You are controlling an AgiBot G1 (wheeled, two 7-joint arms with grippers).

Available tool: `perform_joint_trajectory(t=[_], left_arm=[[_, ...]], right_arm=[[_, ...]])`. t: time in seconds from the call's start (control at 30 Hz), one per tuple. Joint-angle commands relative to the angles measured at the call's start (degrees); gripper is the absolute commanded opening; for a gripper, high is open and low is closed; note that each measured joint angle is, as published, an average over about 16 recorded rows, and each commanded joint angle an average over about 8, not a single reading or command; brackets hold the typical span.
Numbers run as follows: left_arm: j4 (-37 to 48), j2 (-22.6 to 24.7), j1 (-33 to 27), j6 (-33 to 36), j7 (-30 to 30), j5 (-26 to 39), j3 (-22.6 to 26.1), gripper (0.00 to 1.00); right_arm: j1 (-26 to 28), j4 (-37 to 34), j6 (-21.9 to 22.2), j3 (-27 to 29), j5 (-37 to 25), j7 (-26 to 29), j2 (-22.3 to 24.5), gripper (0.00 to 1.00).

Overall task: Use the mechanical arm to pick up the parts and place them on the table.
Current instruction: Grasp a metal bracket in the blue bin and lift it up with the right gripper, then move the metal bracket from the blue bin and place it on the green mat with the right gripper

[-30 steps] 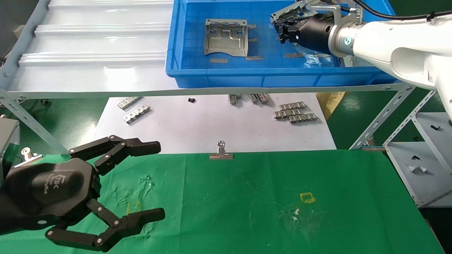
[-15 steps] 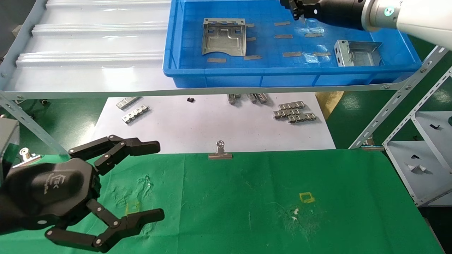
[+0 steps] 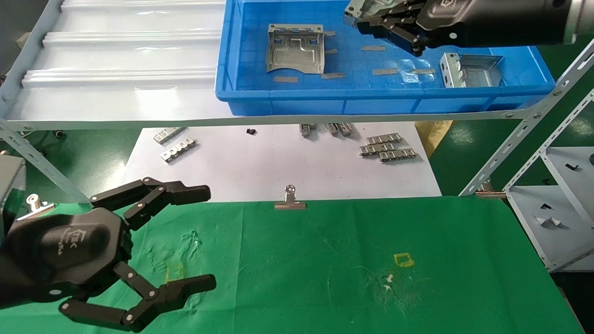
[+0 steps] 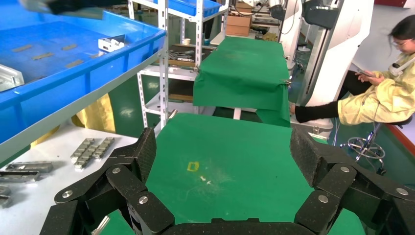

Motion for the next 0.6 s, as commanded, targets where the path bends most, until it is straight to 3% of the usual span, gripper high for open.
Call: perform_joint_trajectory(t=[0.03,0.17,0.3,0.6], left_arm=[[0.0,0.0,0.0,0.0,0.0,0.0,0.0,1.0],[0.0,0.0,0.0,0.0,0.0,0.0,0.0,1.0],[0.0,0.0,0.0,0.0,0.0,0.0,0.0,1.0],[0.0,0.0,0.0,0.0,0.0,0.0,0.0,1.0]], right_arm=[[0.9,0.4,-5.2,-0.5,-0.5,-1.5,1.4,0.0],[1.7,2.0,-10.9,-2.1,-1.4,-3.6,3.5,0.0],[0.3,6.0,-12.5,-4.8,-0.4,-4.8,6.0,0.0],[-5.7,25.9,-12.5,-14.6,13.0,-1.5,15.9,0.0]])
